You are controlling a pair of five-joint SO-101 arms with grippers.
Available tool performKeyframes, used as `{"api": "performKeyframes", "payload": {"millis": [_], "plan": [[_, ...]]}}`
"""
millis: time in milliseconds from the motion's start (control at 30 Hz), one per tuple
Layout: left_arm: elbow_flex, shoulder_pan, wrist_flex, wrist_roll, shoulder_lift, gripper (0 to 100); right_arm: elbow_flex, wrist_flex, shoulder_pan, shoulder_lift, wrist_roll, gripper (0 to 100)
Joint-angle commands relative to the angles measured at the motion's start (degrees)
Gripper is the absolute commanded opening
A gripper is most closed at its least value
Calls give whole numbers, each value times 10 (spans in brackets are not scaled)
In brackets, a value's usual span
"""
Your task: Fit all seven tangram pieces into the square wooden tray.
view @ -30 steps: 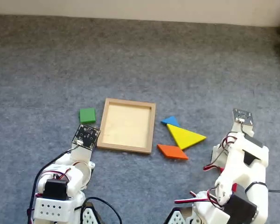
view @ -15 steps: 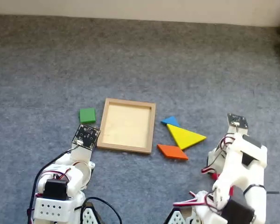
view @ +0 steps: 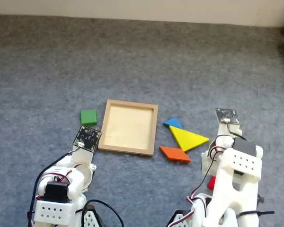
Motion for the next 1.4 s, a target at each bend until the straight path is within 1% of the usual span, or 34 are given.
{"api": "performKeyframes", "payload": {"millis": [0,133,333,567,633,733,800,1033,1133,1233,1367], "plan": [[11,0,4,-2,-22,7,19,0,-7,-19,55,307],[11,0,4,-2,-22,7,93,-59,-9,-21,72,373],[11,0,4,-2,-22,7,168,-131,-7,-21,85,375],[11,0,4,-2,-22,7,182,-172,9,-20,87,375],[11,0,4,-2,-22,7,182,-174,19,-19,107,352],[11,0,4,-2,-22,7,196,-175,33,-19,141,283],[11,0,4,-2,-22,7,204,-181,35,-19,149,266],[11,0,4,-2,-22,7,210,-187,36,-25,147,259],[11,0,4,-2,-22,7,208,-185,36,-25,126,223],[11,0,4,-2,-22,7,166,-176,36,-26,109,217],[11,0,4,-2,-22,7,109,-125,34,-26,108,217]]}}
